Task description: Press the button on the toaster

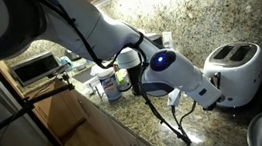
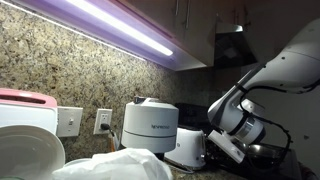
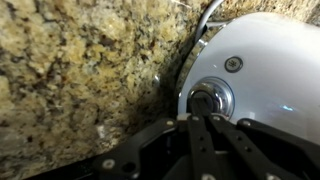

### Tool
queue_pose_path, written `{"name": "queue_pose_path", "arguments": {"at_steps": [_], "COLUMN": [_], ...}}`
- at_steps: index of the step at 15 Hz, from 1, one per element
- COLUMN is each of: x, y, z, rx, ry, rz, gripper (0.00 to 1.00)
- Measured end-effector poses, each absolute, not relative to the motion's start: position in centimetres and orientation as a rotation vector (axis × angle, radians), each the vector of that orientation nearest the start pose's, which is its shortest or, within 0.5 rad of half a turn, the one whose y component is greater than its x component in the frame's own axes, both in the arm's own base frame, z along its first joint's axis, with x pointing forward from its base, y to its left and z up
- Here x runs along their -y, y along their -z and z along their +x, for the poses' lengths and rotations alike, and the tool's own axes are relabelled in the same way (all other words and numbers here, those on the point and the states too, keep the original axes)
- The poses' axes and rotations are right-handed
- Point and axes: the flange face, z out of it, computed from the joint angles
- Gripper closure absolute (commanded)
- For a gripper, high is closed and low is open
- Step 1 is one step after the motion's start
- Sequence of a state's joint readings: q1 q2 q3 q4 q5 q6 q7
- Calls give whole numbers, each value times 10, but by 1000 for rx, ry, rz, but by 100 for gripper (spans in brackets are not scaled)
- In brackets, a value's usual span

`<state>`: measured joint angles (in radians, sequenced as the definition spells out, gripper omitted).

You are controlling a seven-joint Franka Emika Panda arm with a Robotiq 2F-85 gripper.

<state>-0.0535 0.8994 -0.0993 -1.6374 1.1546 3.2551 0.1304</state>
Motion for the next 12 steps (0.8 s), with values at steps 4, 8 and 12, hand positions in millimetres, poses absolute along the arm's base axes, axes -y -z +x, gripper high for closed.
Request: {"name": "queue_pose_path", "arguments": {"at_steps": [4, 8, 12], "x": [178, 174, 175], "y": [-148, -148, -148], "z": [655, 654, 653], "rx": [-1843, -1870, -1881], "ry": [946, 941, 930], "rz": [-2042, -1983, -1953], "gripper": [100, 100, 100]}}
